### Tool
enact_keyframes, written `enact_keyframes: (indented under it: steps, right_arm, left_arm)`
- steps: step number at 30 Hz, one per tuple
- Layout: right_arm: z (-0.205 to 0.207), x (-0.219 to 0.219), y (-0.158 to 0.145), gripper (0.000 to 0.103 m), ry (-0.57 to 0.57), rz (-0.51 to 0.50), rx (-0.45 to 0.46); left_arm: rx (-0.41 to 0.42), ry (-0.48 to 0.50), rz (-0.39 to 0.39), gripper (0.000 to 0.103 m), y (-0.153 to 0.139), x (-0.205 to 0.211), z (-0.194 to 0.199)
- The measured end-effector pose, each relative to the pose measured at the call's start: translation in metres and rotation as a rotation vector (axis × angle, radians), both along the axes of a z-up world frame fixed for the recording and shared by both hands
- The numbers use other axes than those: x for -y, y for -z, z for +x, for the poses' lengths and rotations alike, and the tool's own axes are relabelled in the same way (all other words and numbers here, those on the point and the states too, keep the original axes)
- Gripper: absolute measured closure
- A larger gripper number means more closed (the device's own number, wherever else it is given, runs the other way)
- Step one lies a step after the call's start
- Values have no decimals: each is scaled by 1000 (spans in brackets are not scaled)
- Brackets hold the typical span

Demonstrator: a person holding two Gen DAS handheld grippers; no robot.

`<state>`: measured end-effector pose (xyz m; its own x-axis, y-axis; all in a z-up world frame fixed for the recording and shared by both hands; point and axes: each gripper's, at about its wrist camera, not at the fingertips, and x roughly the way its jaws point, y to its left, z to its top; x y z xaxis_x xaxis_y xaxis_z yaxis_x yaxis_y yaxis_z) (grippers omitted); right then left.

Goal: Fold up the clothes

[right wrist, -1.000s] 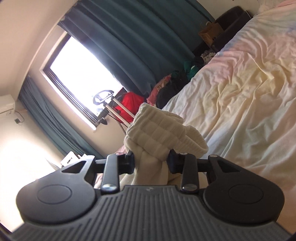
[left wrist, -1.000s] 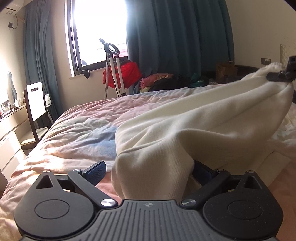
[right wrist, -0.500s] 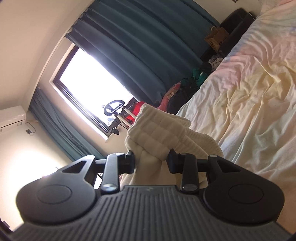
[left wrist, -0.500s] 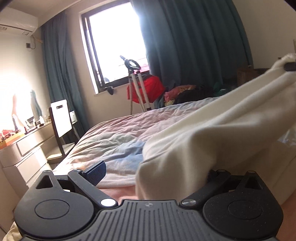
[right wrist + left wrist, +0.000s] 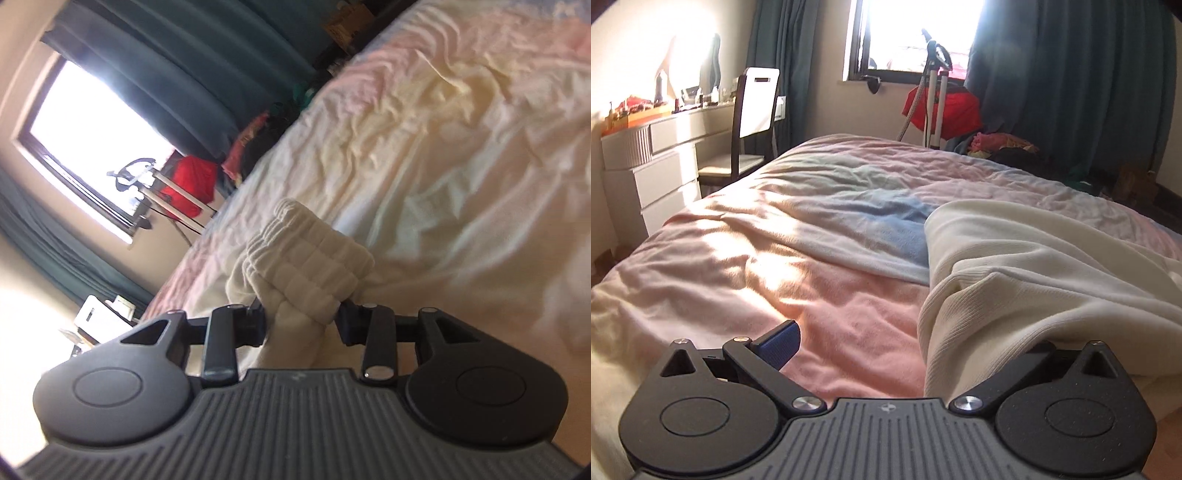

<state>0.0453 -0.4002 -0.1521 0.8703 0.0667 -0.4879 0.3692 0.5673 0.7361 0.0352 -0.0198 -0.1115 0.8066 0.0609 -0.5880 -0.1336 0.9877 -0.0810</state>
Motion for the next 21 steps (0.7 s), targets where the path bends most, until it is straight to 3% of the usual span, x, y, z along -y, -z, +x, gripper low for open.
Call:
enact_keyframes:
  steps: [3,7,10,12,16,21]
  right_arm:
    - [-1,5,21,61,19,99,-50]
    - [-4,0,17,58,12,82,-43]
    - [-6,1,20,47,-23,149,-26]
    - [-5,0,22,29,-70,182,-12]
    - [8,-25,12,25,-187,-35,-100]
    - [8,-20,16,22,-193,0,-109]
  left_arm:
    - [-20,-7,-5,0,2,-1,-2]
    - [-27,-5,3,0,1,-1,0]
    - [-43,-13,-27,0,1,-6,5]
    - [-48,-21,-39,0,1,-8,6]
    - [-57,-28,-59,0,2,-12,8]
    - [-66,-31,-88,0,3,-16,9]
